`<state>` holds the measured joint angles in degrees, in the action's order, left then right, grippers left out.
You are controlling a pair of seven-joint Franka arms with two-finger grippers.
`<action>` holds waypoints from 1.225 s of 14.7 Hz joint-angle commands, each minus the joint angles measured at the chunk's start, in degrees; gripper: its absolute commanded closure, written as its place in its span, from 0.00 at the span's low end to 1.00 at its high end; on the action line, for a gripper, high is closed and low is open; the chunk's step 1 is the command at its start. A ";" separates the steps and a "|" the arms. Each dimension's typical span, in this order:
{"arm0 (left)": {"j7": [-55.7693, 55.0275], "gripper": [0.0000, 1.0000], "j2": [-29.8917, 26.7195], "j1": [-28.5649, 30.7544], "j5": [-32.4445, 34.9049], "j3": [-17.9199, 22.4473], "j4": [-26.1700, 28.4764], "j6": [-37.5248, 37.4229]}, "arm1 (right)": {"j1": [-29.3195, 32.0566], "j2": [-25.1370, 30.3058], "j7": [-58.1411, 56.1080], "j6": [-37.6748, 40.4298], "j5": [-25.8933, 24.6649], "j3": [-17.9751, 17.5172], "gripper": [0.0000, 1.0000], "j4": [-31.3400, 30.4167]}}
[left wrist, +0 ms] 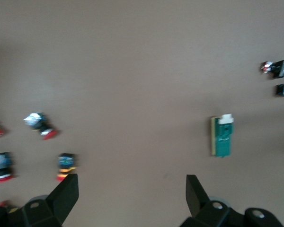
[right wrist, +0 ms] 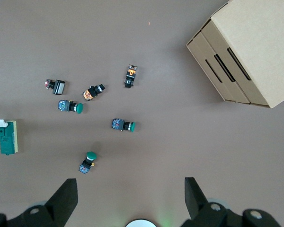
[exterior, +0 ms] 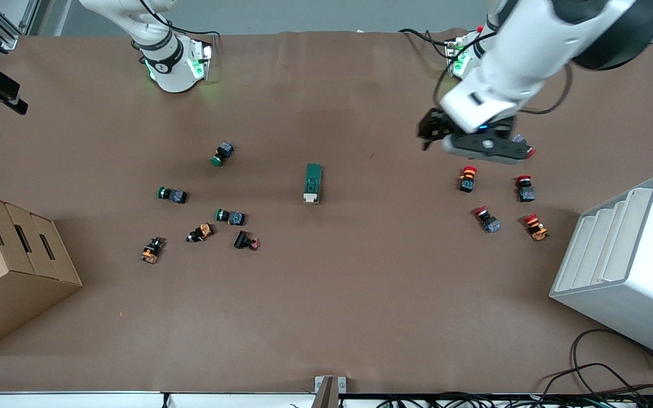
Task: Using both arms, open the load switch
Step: 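Move the left gripper over the green load switch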
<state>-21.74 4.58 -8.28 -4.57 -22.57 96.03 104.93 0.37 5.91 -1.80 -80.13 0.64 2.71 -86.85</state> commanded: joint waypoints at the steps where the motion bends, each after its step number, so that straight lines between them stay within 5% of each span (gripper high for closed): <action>1: -8.20 0.00 5.07 -1.72 3.31 -4.93 -0.32 5.17 | -0.11 -0.99 -0.14 -0.02 -0.90 -0.34 0.00 -0.07; 10: -49.67 0.00 18.09 -24.13 25.37 -5.47 1.69 14.93 | 1.47 -7.75 2.92 -2.92 -1.87 -0.25 0.00 -0.51; 14: -66.91 0.01 18.71 -29.05 41.88 -5.65 10.56 23.29 | -4.48 -11.61 28.89 -2.92 -0.99 -0.77 0.00 -0.60; 18: -83.68 0.02 23.71 -33.37 59.98 -5.73 11.98 23.47 | -12.22 -16.71 47.37 -3.97 1.72 -0.78 0.00 -0.60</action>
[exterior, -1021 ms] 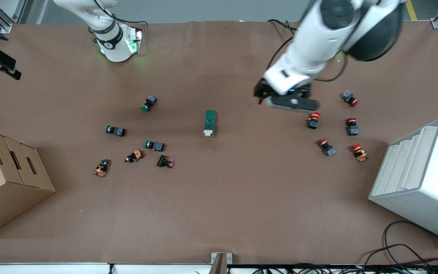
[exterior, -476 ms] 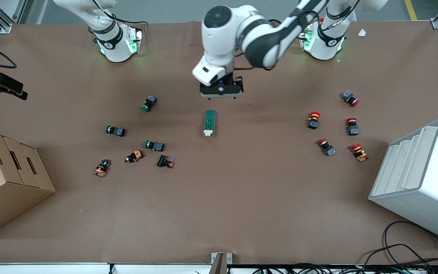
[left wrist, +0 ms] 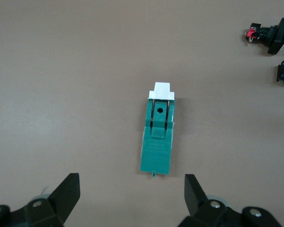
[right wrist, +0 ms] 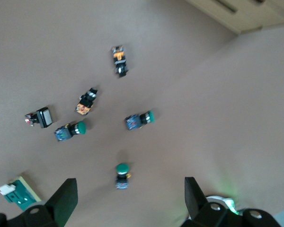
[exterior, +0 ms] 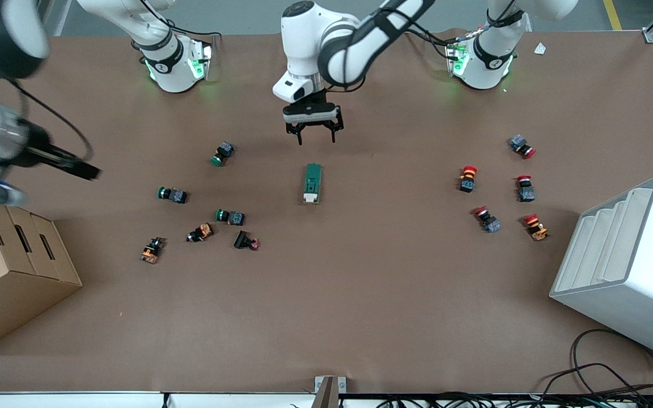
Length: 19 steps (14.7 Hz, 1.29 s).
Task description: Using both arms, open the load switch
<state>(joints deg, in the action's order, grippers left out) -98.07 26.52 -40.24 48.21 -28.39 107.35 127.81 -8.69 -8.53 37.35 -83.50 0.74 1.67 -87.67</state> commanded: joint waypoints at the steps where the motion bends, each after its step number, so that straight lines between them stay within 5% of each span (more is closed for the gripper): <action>1: -11.92 0.02 3.00 -1.59 12.21 0.09 1.28 0.60 | -4.65 -3.67 12.62 -2.35 2.67 0.26 0.00 0.22; 7: -36.12 0.03 9.16 -3.97 42.45 0.18 6.46 -0.45 | -14.50 -13.60 35.66 -12.29 6.37 0.26 0.00 0.93; 14: -43.51 0.04 15.73 -7.40 54.60 0.62 4.73 -12.56 | -19.96 -23.01 49.30 -13.00 7.26 0.26 0.00 5.49; 19: -45.37 0.04 16.98 -7.57 56.90 0.62 3.92 -13.99 | -22.94 -28.20 56.06 -17.12 8.31 0.26 0.00 7.17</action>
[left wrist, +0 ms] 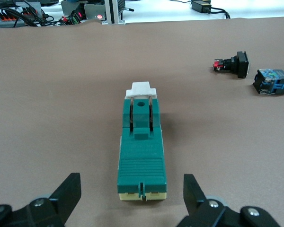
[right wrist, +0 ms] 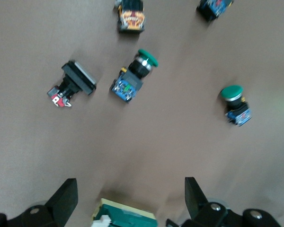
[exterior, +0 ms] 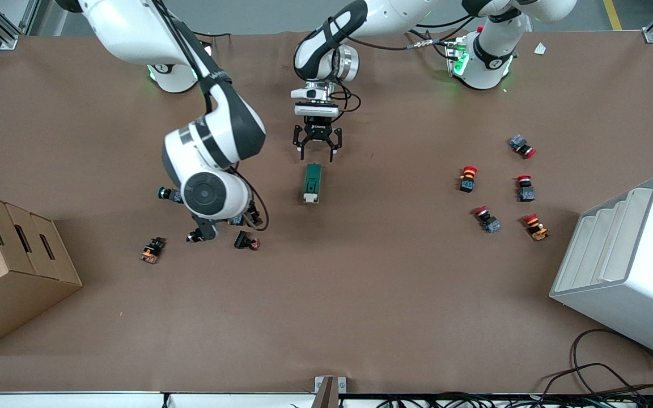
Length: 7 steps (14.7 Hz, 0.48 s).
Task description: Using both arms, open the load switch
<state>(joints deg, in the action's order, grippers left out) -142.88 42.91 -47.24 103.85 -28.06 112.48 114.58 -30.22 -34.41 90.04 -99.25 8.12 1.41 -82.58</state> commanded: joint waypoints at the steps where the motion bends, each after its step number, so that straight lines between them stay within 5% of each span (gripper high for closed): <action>1: -0.55 0.04 0.86 -0.57 1.18 0.29 -1.29 -0.76 | -2.03 -3.02 4.26 -2.34 1.11 0.53 0.00 2.07; 7: -2.49 0.04 2.88 -2.15 2.14 0.46 -2.97 -2.43 | -5.19 -6.63 9.26 -5.86 2.60 0.44 0.00 2.07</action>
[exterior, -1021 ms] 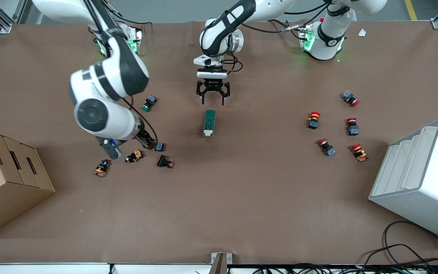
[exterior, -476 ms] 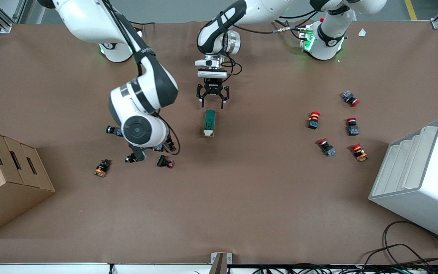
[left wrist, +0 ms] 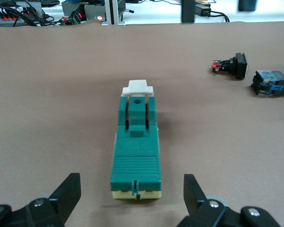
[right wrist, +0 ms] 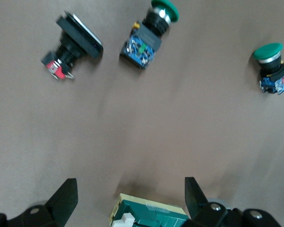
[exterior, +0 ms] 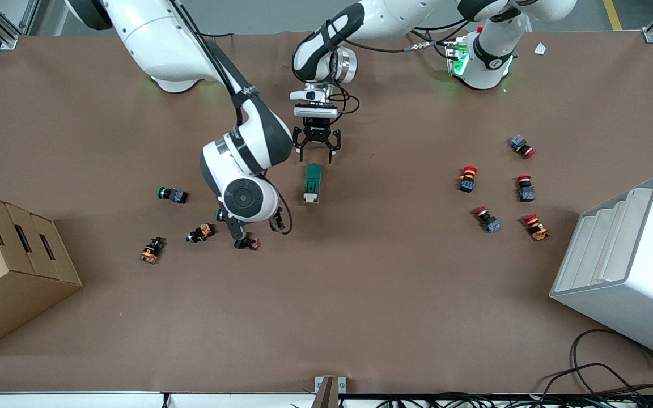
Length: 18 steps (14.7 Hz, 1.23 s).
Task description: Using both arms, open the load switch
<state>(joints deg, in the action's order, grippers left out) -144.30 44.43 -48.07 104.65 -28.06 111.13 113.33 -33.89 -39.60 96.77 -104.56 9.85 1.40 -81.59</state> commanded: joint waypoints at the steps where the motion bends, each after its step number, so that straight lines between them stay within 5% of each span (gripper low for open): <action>1: -1.16 0.04 1.89 -1.41 1.34 0.46 -1.62 -1.61 | -2.14 -1.88 3.67 -1.60 1.39 0.44 0.00 1.08; 9: -3.52 0.02 4.00 -3.17 1.34 0.37 -1.09 -3.11 | -6.19 -7.24 11.33 -9.52 2.80 0.36 0.00 1.17; 18: -4.32 0.02 6.64 -3.96 5.12 1.16 -1.53 -4.52 | -6.10 -6.89 11.24 2.06 6.41 -1.49 0.00 4.42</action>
<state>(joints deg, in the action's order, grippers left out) -147.58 48.25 -51.34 107.54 -27.75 110.91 108.86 -40.01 -46.80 107.15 -106.08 15.37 0.44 -78.56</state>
